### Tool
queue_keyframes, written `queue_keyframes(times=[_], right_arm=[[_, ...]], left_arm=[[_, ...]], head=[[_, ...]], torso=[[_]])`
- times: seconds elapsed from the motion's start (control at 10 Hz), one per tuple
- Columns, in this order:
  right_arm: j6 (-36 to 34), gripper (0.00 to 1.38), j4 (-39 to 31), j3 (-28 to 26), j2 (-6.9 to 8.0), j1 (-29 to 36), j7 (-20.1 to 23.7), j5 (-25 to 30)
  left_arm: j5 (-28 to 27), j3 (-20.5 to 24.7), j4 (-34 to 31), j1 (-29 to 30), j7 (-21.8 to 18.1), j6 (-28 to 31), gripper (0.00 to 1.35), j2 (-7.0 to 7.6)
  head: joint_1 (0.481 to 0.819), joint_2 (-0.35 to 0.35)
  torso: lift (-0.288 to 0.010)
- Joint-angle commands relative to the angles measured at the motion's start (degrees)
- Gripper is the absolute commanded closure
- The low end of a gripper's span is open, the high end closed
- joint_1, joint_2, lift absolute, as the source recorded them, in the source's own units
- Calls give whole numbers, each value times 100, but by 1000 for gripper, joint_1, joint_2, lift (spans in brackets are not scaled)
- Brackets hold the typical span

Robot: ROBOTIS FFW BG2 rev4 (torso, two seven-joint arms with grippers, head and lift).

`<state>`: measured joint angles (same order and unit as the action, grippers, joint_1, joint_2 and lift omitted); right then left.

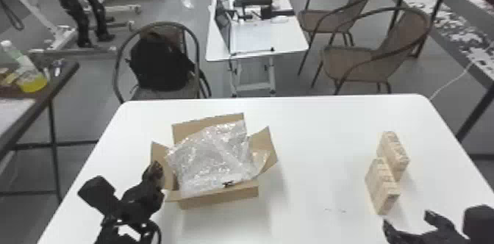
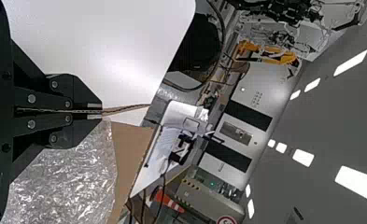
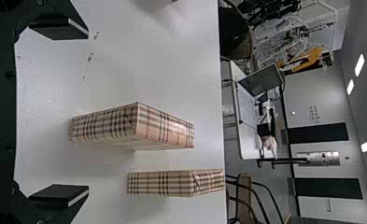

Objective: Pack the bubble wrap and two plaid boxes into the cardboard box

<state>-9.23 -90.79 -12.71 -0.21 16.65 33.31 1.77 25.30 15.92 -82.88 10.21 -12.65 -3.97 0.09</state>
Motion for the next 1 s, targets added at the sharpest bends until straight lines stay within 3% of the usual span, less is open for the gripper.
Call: queue_keyframes(times=[0.0,0.3,0.6,0.7,0.9], right_arm=[[88,131,378,111,4,-250,-158,-19],[255,130,1116,260,-5,-847,-202,69],[298,137,1363,375,-5,-1102,-563,130],[298,225,1521,436,-32,-1217,-580,130],[290,717,1714,506,-58,-1375,-633,113]], left_arm=[[28,8,0,7,0,-7,1214,-24],[36,-19,0,-11,0,-7,1214,-24],[45,-19,0,-11,-9,2,1214,-24],[54,-10,0,-2,-18,2,1214,-24],[54,-10,0,-2,-36,2,1214,-24]], head=[[695,139],[695,150],[695,149],[695,148],[695,154]], torso=[[-14],[-14],[-14],[-14],[-14]])
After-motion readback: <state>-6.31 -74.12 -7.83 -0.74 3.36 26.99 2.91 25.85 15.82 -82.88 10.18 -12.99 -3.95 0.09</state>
